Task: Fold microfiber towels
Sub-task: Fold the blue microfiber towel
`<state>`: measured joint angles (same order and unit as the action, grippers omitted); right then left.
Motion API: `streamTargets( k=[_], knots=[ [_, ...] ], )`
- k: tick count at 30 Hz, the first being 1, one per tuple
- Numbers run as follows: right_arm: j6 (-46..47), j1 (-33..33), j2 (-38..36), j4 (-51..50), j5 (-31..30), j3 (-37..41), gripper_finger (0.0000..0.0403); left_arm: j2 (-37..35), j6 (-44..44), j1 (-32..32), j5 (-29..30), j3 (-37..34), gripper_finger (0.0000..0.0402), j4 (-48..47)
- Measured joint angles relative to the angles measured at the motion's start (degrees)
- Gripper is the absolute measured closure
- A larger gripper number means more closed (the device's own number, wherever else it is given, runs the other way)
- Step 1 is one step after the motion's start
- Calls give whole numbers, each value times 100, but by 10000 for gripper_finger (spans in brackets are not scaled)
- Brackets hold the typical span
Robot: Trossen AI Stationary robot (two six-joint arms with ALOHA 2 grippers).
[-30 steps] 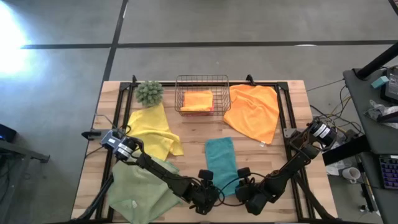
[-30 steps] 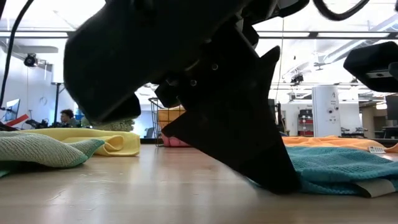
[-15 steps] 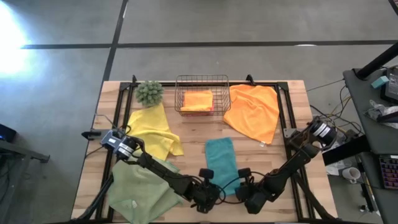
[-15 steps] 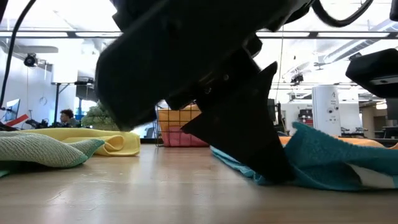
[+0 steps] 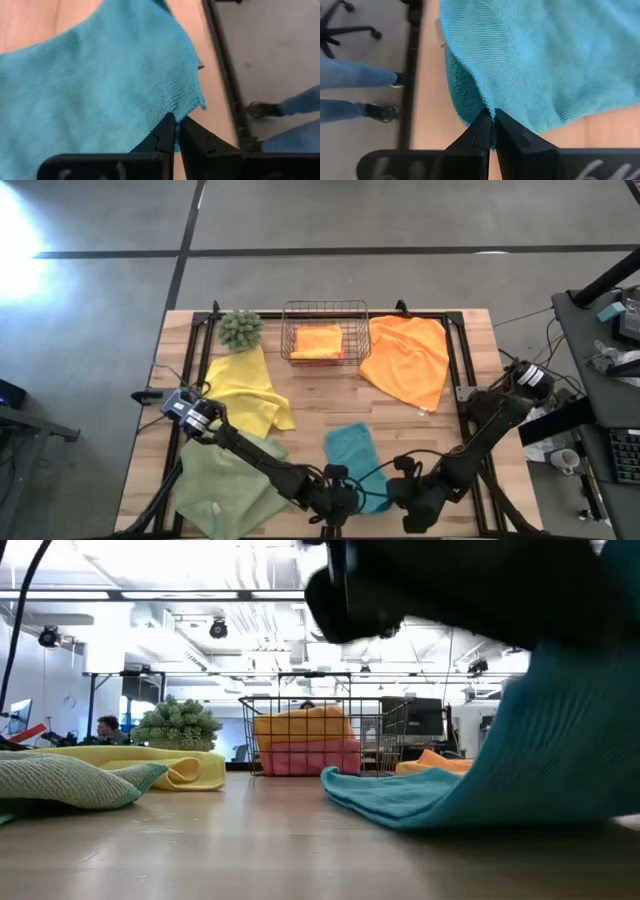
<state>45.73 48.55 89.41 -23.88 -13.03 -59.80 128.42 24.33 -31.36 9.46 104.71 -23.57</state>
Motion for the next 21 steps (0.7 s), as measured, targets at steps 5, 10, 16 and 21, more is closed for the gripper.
streamTargets(
  k=[5,10,16,21],
  knots=[
    [130,176,25,-30,5,-337,394,-23,633,-138,154,472,400,-525],
    [442,210,79,-979,-451,-787,394,-42,1249,-254,188,833,400,-1001],
    [726,2,79,-1642,-1161,-999,394,-43,2082,-244,501,800,400,-1613],
    [885,-331,83,-1633,-1387,-776,394,-43,2708,-154,1000,689,400,-2040]
  ],
)
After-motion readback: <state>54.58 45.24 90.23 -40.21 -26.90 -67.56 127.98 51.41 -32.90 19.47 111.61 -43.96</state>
